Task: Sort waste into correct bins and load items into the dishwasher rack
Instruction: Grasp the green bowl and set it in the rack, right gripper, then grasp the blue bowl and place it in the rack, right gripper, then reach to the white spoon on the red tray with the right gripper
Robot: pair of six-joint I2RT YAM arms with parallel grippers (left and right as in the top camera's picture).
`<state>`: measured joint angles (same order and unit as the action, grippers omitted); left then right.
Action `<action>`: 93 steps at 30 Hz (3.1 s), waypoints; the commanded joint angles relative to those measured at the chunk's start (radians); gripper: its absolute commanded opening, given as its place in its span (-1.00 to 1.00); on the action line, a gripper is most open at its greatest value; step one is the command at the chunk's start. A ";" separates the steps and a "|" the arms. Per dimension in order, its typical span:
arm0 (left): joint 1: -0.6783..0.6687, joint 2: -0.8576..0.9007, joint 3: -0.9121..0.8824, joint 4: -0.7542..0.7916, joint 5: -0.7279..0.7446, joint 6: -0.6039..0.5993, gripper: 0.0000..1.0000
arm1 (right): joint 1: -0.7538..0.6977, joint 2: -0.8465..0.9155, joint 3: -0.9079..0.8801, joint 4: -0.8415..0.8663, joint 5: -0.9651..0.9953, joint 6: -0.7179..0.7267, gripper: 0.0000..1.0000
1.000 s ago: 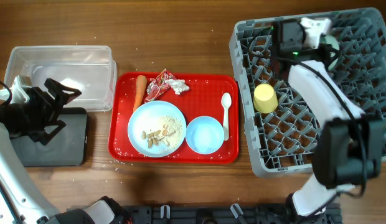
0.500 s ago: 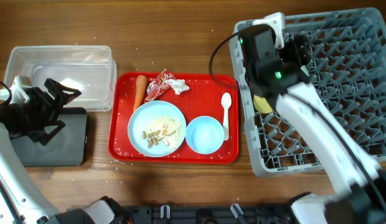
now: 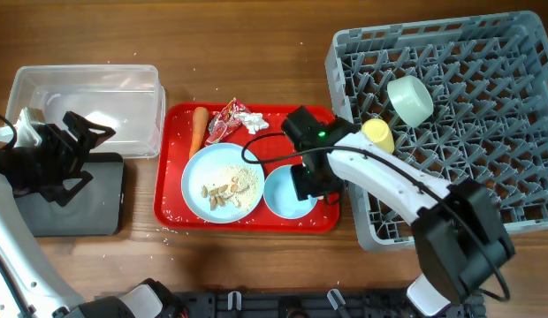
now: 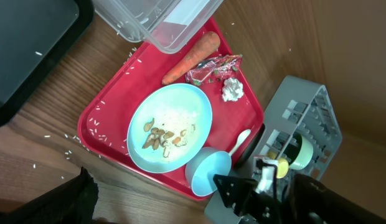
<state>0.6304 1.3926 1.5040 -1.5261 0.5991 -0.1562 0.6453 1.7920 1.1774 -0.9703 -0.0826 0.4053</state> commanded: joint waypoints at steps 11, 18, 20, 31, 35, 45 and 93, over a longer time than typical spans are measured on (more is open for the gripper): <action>-0.002 -0.011 0.015 -0.002 0.000 -0.009 1.00 | -0.208 -0.463 0.076 0.116 0.658 0.092 -0.91; -0.002 -0.011 0.015 -0.002 0.001 -0.009 1.00 | -0.597 -0.373 0.074 0.426 1.274 -0.240 -0.91; -0.002 -0.011 0.015 -0.002 0.000 -0.009 1.00 | -0.632 -0.217 0.074 0.578 1.388 -0.444 -0.92; -0.002 -0.011 0.015 -0.002 0.001 -0.009 1.00 | -0.524 0.150 0.066 1.127 1.521 -1.074 -0.92; -0.002 -0.011 0.015 -0.002 0.001 -0.009 1.00 | -0.473 0.150 0.058 0.929 1.353 -0.994 -0.92; -0.002 -0.011 0.015 -0.001 0.001 -0.009 1.00 | -0.510 0.070 0.059 0.673 1.218 -0.799 -0.92; -0.002 -0.011 0.015 -0.001 0.000 -0.009 1.00 | -0.038 0.007 -0.053 0.137 0.182 0.163 0.04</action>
<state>0.6296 1.3899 1.5070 -1.5269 0.5991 -0.1593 0.6247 1.7210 1.1236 -0.8730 -0.0750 0.4484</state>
